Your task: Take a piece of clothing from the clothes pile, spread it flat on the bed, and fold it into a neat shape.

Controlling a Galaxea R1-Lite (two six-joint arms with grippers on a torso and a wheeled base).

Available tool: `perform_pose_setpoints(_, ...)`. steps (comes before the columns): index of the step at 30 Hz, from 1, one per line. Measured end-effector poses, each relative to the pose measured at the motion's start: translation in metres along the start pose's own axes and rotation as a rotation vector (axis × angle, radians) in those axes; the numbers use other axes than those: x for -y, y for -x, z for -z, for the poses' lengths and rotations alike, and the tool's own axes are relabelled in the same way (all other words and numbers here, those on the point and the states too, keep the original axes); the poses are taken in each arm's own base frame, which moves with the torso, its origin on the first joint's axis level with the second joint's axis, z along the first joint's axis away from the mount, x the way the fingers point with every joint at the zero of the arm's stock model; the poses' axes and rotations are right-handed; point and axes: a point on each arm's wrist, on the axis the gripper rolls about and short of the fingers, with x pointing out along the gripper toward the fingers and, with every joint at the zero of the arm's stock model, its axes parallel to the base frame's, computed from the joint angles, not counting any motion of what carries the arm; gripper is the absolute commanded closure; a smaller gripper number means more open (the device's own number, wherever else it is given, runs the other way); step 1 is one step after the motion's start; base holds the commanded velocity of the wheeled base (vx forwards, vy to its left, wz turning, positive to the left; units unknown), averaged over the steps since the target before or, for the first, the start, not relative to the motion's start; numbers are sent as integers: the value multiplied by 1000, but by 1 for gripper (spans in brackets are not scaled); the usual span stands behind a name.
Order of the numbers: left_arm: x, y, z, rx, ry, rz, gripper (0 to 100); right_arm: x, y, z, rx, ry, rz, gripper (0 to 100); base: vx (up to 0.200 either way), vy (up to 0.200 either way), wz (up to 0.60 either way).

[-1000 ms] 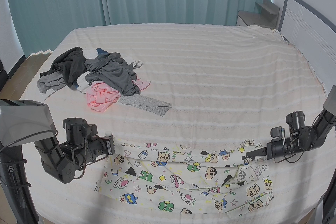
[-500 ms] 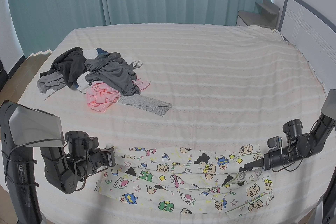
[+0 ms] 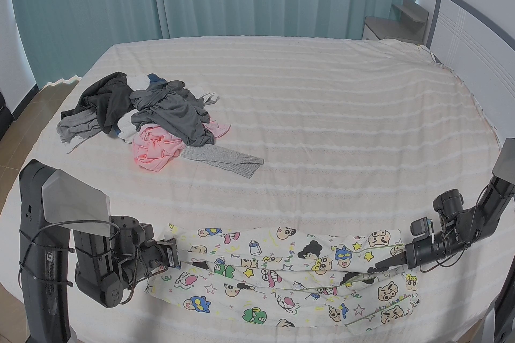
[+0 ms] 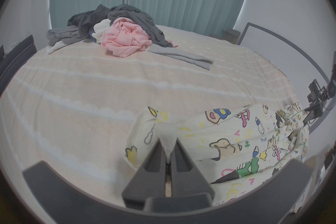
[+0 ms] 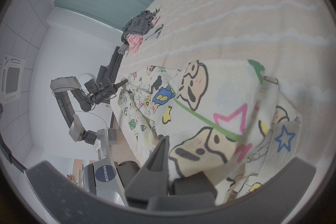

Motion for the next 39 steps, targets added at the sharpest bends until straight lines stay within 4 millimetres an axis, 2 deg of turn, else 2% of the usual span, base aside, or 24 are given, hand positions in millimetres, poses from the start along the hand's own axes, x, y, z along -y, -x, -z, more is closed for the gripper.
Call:
perform_pose_setpoints(6, -2, -3, 10, -36, 2, -9, 100, 0, 0, 3, -13, -9, 8, 100, 0, 0, 0)
perform_pose_setpoints(7, -2, -4, 11, -41, 2, -10, 100, 0, 0, 4, -15, -10, 8, 0, 0, 0, 0)
perform_pose_setpoints(18, -3, -4, 16, -56, 16, -20, 100, 1, 1, 8, -39, -27, 61, 0, 0, 0, 0)
perform_pose_setpoints(25, -3, 1, 5, -5, 137, -73, 100, 6, 11, 5, -9, -36, 120, 0, 0, 0, 0)
perform_pose_setpoints(33, 0, 17, -10, 57, 392, -82, 100, 12, 35, -8, 86, -28, 184, 0, 0, 0, 0)
perform_pose_setpoints(39, 13, 32, -4, 10, 383, -43, 100, 5, 42, -19, 126, 15, 194, 0, 0, 0, 0)
